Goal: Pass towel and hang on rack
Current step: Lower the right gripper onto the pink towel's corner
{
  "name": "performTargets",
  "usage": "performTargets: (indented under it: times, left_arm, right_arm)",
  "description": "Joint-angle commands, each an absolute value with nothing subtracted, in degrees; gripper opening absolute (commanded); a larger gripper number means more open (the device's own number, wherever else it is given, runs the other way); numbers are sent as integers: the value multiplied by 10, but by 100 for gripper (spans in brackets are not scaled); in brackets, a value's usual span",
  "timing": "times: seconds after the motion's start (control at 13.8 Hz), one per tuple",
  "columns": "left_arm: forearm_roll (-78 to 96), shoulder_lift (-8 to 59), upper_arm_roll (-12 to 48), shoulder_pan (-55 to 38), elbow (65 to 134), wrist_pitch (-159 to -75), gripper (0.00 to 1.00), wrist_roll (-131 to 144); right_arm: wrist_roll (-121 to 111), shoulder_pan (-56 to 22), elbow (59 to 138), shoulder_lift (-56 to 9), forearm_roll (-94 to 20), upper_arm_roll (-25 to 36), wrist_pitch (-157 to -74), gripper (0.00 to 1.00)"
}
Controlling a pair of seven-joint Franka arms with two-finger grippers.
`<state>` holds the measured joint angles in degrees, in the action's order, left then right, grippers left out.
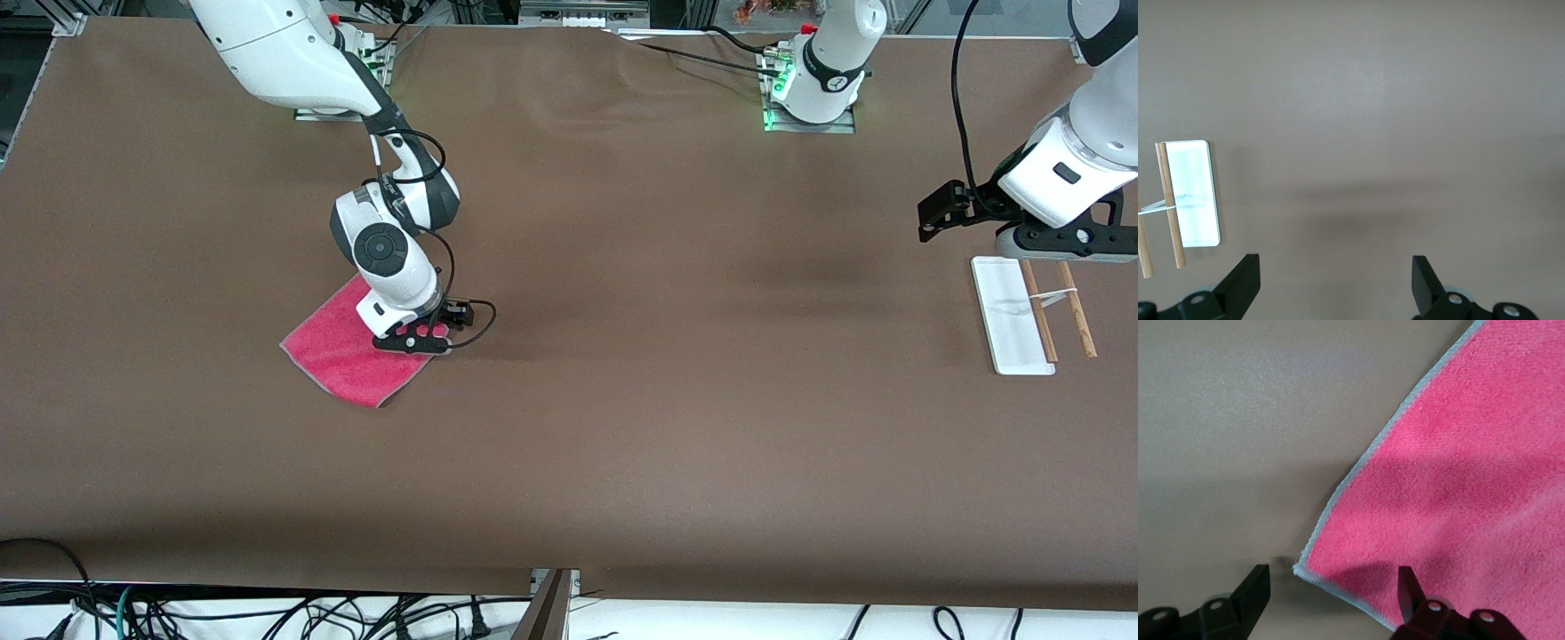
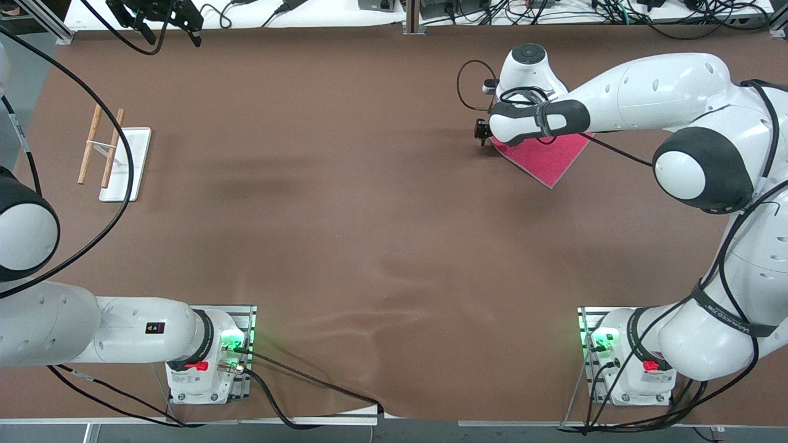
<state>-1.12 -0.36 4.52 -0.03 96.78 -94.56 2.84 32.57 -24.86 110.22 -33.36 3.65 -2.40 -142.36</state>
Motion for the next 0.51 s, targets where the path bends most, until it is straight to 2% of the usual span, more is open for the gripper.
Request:
performTargets:
  times: [0.0,0.22,0.43]
  left_arm:
    - [-11,1,50,6,955,-940,100,13]
    - [-11,1,50,6,955,-940,100,13]
    - [-11,1,50,6,955,-940,100,13]
  right_arm:
    - [305,-241,1094,-338,47,-25,-1428,75]
    - [301,-240,1093,-339,46,-24,-1428,56]
    - [301,-240,1093,-342,46,-24,-1428,30]
